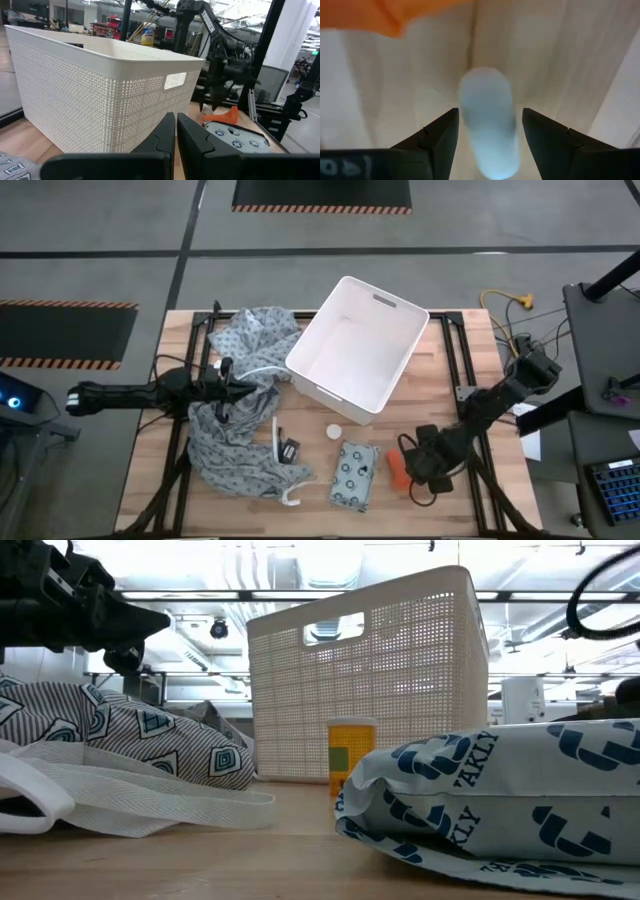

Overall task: Pick & place medical supplies in basket/bin
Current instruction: Put the white rolled gauze into the white bin

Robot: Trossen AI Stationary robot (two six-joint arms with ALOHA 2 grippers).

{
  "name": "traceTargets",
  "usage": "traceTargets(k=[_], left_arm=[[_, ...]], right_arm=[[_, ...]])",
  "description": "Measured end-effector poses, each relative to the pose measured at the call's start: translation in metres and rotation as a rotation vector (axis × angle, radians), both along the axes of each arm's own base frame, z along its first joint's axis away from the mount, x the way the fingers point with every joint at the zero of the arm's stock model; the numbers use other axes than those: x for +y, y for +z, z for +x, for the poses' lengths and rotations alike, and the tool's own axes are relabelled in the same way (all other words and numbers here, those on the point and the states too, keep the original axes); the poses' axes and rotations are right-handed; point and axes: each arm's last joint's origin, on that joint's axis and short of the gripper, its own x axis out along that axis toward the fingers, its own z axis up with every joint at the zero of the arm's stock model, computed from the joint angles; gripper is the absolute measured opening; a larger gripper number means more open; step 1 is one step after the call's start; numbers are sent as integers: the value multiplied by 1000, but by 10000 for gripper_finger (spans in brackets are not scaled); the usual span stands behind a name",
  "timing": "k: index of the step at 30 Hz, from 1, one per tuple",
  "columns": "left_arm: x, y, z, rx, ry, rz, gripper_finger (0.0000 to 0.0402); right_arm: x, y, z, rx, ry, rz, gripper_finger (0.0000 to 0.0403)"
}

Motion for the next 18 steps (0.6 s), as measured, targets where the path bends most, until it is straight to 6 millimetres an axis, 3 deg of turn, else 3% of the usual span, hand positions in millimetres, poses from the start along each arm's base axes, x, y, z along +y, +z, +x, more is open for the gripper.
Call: traceTargets(k=[5, 11, 18], left_arm=[[0, 0, 0, 0, 0, 0, 0], [0, 0, 0, 0, 0, 0, 0], [0, 0, 0, 0, -1, 0, 0]], right_arm=[[2, -10, 2, 37, 4, -33, 201], [3, -5, 4, 22, 3, -19, 130], [4, 47, 18, -135, -59, 131, 46]])
